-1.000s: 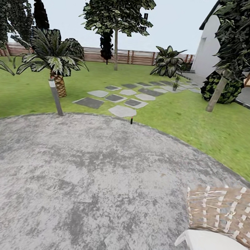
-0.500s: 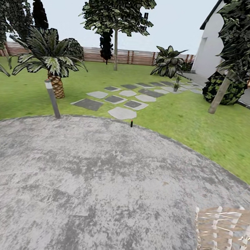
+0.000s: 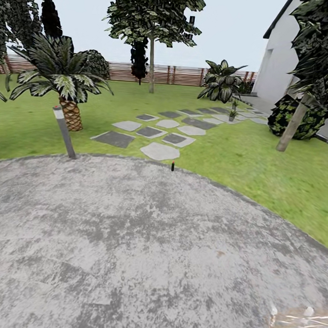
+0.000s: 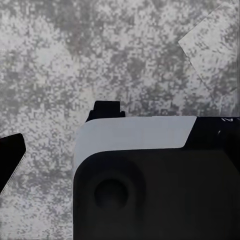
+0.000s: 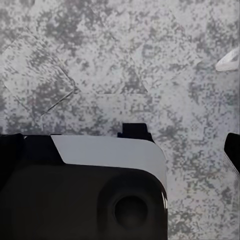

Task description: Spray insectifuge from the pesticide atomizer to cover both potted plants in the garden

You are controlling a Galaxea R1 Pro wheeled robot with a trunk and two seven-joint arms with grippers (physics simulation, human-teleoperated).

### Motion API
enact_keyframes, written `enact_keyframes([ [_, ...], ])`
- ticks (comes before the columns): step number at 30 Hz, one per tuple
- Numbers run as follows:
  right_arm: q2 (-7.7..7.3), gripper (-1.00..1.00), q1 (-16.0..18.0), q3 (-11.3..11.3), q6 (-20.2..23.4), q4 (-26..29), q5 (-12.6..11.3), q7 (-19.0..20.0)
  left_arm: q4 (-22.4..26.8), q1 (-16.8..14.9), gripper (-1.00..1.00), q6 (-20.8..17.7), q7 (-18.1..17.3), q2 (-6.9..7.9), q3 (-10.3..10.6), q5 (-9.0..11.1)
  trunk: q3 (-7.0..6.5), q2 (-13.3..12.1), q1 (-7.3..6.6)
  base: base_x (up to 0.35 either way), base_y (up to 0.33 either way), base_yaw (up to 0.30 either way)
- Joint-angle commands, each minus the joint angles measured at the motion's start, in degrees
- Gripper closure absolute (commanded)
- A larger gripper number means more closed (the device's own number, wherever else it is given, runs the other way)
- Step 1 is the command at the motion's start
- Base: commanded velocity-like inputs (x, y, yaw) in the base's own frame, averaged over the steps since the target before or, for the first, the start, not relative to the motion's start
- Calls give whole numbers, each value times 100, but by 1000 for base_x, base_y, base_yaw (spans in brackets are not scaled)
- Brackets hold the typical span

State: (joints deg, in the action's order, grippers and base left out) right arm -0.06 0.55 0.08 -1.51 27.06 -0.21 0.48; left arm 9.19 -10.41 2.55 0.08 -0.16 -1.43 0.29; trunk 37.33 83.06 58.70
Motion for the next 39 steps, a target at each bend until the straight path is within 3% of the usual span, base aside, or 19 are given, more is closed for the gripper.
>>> enact_keyframes([
  [1, -2, -100, 2, 1, -16, -4, -3, 5, -5, -1, -100, 22, 1, -2, -14, 4, 5, 2, 3, 327, 0, 0],
  [16, -2, -100, 1, 1, -17, 1, 4, 5, 34, -48, -100, 19, 12, 12, 35, -18, 5, 2, 3, 336, 0, 0],
  [23, -3, -100, 2, 1, -19, 2, 5, 5, 410, -27, -100, 22, -13, 6, 55, -14, 5, 2, 3, 341, 0, 0],
  [39, 0, -100, 0, 1, -22, 2, 5, 5, 426, -23, -100, 21, 26, 2, 64, -55, 5, 2, 3, 341, 0, 0],
])
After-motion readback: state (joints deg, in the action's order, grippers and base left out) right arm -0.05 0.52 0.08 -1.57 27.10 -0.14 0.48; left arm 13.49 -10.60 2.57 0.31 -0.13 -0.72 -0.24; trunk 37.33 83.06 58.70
